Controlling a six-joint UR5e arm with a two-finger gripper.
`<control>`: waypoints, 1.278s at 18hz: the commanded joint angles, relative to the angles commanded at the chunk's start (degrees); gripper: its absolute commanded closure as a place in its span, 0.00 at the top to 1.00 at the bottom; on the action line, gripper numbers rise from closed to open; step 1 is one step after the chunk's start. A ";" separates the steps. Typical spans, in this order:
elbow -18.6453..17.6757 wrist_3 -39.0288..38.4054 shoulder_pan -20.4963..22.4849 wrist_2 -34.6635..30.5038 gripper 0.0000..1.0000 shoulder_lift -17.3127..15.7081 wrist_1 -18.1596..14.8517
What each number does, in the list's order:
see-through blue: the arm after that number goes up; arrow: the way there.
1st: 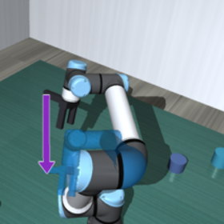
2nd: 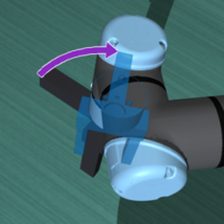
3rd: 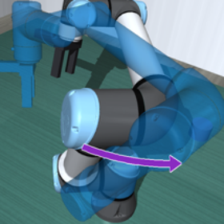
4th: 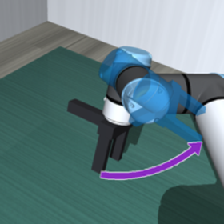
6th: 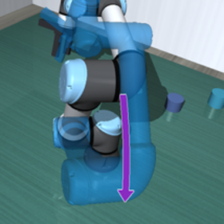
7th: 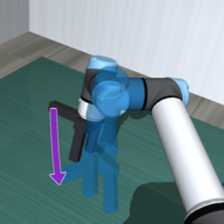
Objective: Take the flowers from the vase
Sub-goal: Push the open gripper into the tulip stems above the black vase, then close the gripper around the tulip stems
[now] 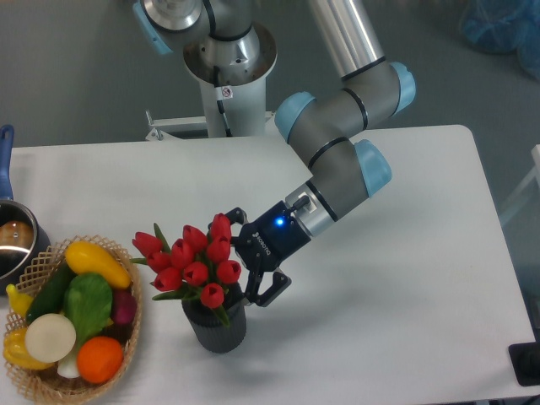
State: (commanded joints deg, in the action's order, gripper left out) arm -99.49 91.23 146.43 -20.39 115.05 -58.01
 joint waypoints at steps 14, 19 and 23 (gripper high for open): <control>0.88 0.18 -0.09 2.55 0.86 1.05 0.09; 0.88 0.35 -0.09 2.55 0.71 1.32 0.09; 0.88 0.26 -0.09 3.33 0.60 1.32 0.09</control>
State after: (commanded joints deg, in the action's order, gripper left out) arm -98.61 91.49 146.34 -17.06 116.37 -57.92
